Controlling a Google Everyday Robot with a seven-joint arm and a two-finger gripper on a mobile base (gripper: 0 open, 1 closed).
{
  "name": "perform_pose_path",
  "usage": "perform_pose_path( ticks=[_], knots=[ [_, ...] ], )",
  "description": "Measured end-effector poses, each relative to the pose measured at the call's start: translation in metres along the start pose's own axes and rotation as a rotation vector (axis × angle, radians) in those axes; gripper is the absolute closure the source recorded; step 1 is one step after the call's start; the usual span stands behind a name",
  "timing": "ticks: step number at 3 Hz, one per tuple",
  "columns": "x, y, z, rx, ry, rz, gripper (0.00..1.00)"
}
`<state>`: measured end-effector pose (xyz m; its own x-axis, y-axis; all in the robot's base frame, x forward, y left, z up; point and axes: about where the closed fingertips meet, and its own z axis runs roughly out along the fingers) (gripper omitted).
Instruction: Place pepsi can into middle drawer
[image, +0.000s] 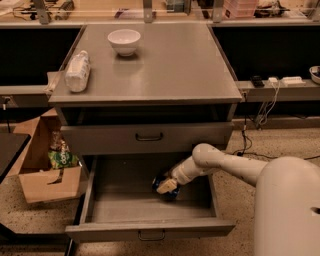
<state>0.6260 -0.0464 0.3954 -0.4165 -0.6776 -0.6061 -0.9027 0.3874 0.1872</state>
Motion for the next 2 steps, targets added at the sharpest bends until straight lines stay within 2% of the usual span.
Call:
perform_pose_path(
  ticks=[1, 2],
  knots=[
    [-0.013, 0.025, -0.013, 0.027, 0.018, -0.039, 0.00],
    [-0.020, 0.045, -0.028, 0.031, 0.012, -0.067, 0.00]
  ],
)
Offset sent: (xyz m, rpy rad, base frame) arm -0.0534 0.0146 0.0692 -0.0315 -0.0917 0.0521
